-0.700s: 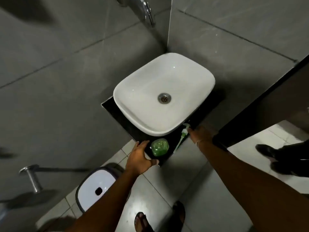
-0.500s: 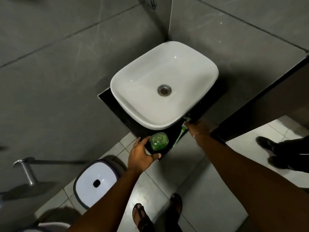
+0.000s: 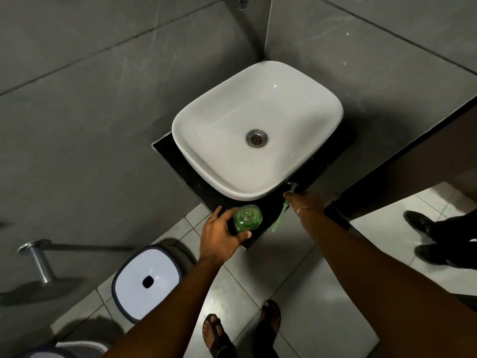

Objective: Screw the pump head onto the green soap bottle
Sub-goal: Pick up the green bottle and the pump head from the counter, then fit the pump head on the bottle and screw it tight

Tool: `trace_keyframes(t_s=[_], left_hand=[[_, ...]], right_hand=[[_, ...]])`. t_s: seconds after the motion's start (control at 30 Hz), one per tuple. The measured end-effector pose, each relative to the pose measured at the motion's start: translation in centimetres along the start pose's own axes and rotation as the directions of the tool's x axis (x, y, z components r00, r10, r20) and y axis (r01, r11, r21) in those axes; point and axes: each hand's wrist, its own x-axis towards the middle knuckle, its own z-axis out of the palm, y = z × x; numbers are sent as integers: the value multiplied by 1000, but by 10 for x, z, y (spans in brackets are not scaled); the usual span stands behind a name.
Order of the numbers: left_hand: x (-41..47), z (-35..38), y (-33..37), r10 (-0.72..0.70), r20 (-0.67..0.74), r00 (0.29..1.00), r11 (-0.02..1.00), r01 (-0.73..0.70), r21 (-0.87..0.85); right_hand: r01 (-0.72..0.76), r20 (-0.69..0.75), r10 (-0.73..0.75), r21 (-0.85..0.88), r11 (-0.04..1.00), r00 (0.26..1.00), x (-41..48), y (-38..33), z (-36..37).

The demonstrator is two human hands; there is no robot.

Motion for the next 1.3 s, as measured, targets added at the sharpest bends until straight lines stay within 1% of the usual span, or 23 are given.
trace_keyframes(t_s=[0.03,0.1,0.17,0.23,0.3,0.37,0.4,0.47,0.53,0.6,0.67,0.8,0.9,1.03,1.13,1.17,1.23,1.3], left_hand=[[0,-1,1,1,2,1000,1000,-1,4],[0,-2,3,-1,6,1000,1000,0,16],[0,-4,3,-2,20,1000,999,1,33],[0,-5,3,-1,31,1000,999,-1,46],[1,-6,3,4,43,999,999,-6,53],[1,-8,3,5,60,998,998,-8,62],[1,-9,3,8,70,998,997,-13,70],[2,-10,2,16,86,996,996,-23,87],[3,-11,1,22,96,995,994,-32,103],[4,-11,1,27,100,995,993,-38,110],[4,-10,1,31,100,994,993,-42,108],[5,-10,-1,35,104,994,993,-46,112],[5,-9,-2,34,101,994,992,-45,114],[6,-9,-2,42,107,993,990,-56,130],[6,-9,-2,59,107,992,990,-72,118],[5,-9,-2,60,104,993,991,-72,117],[5,-9,-3,62,99,993,991,-73,109],[6,-9,-3,67,102,993,991,-78,105]], right_hand=[[-9,0,9,19,1000,1000,-2,-1,-2],[-11,-23,14,116,993,1000,-14,-2,-11],[68,-105,-44,232,970,993,-35,-1,-25],[205,-202,-142,336,919,969,-68,-2,-43],[349,-250,-261,439,828,932,-106,-6,-62],[460,-222,-404,491,739,887,-140,-11,-72],[498,-191,-470,492,714,862,-154,-14,-74],[585,-145,-588,431,687,796,-171,-21,-69],[663,-110,-675,360,657,729,-177,-27,-58],[716,-83,-729,294,634,679,-174,-31,-47],[750,-56,-758,214,626,649,-168,-32,-39],[777,-38,-777,85,624,628,-152,-26,-30],[777,-37,-776,26,629,630,-143,-18,-21],[805,-49,-808,-69,590,588,-138,-7,-5],[838,-21,-841,-73,541,541,-133,2,6],[841,-26,-843,-59,537,537,-131,6,10],[835,-22,-836,-42,549,549,-126,12,16],[825,-7,-827,-62,562,563,-123,18,22]])
